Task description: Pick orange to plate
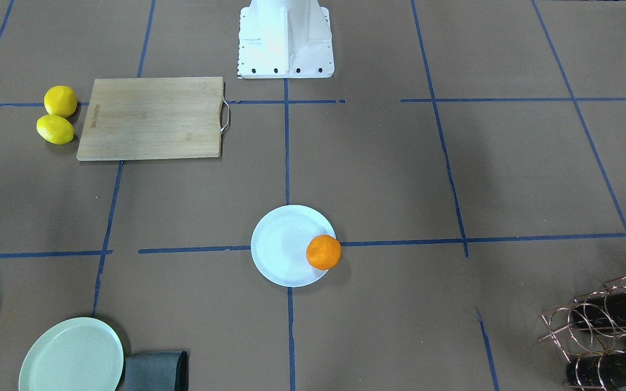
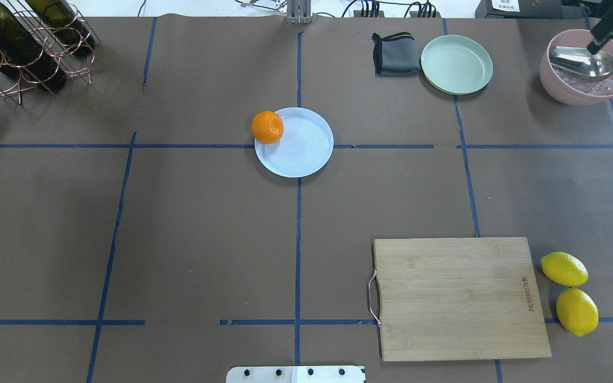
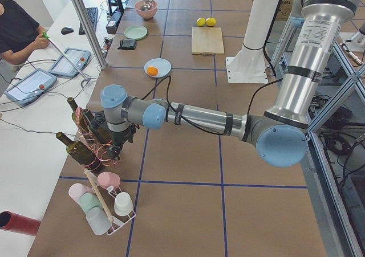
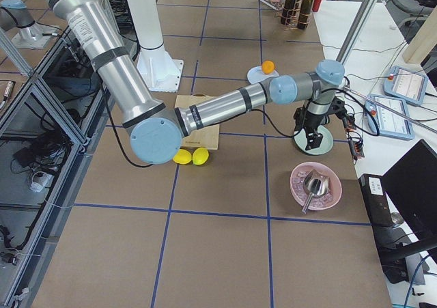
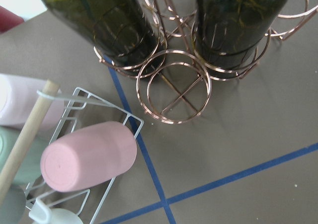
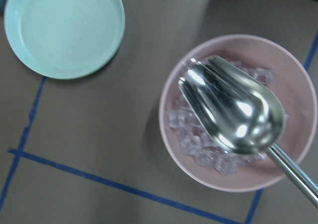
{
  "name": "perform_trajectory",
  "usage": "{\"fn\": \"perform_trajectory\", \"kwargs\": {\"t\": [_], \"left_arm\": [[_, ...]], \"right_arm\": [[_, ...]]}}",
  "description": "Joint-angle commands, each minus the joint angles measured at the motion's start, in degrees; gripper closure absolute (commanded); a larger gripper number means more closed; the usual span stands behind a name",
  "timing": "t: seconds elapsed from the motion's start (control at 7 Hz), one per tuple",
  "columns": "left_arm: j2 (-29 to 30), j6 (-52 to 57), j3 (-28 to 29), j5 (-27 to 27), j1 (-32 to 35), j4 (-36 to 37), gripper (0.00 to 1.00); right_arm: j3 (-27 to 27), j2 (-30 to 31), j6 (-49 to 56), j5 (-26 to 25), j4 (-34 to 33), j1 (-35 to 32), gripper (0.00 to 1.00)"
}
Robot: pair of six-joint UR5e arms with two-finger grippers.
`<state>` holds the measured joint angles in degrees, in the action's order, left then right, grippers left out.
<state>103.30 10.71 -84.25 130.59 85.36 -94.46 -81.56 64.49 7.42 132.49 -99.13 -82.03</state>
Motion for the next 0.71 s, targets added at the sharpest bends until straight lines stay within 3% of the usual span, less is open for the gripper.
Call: {"fn": "perform_trajectory", "kwargs": {"t": [0.0, 0.29, 0.57], "left_arm": [[-4.49, 1.86, -0.04, 3.6, 1.21, 1.46, 0.0], [-6.78, 1.68, -0.38, 6.77, 2.17, 4.36, 0.0], [-7.41, 1.33, -0.74, 6.78, 4.02, 5.76, 0.0]], "right_arm": [[0.44, 9.21, 8.13, 5.91, 0.34, -8.29, 0.0], [-2.53, 14.84, 5.52, 7.35, 0.43, -9.99, 0.0], [-3.51, 15.84, 1.22, 7.78, 2.18, -12.17, 0.0]]}}
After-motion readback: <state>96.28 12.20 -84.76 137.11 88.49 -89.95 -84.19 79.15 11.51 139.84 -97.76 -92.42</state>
